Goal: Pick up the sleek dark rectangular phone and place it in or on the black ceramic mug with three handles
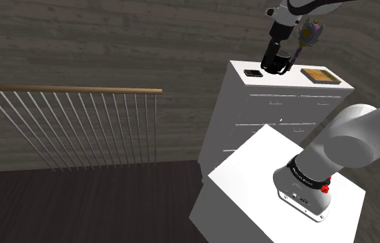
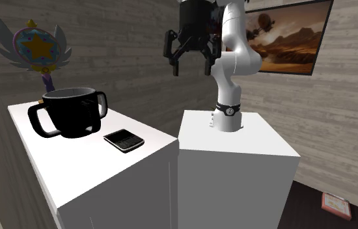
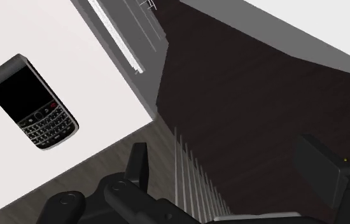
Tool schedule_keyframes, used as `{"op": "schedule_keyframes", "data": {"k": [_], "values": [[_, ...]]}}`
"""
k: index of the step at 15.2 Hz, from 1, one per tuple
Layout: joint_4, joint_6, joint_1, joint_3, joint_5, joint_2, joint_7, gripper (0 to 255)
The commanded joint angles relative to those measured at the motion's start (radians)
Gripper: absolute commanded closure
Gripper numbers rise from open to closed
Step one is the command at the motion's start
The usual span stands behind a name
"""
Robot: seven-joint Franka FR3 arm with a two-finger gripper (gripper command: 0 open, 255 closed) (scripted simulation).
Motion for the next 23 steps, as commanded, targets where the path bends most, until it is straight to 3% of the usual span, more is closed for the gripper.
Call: {"op": "schedule_keyframes", "data": {"k": [1, 5, 9, 15, 23], "values": [[0.023, 0.045, 0.006, -0.043, 0.005, 0.064, -0.072, 0], [0.096, 0.126, 0.026, -0.123, 0.052, 0.22, -0.22, 0], [0.192, 0.189, 0.035, -0.184, 0.146, 0.395, -0.386, 0], [0.385, 0.226, -0.018, -0.196, 0.334, 0.675, -0.638, 0], [0.361, 0.312, -0.042, -0.174, 0.387, 0.749, -0.68, 0]]}}
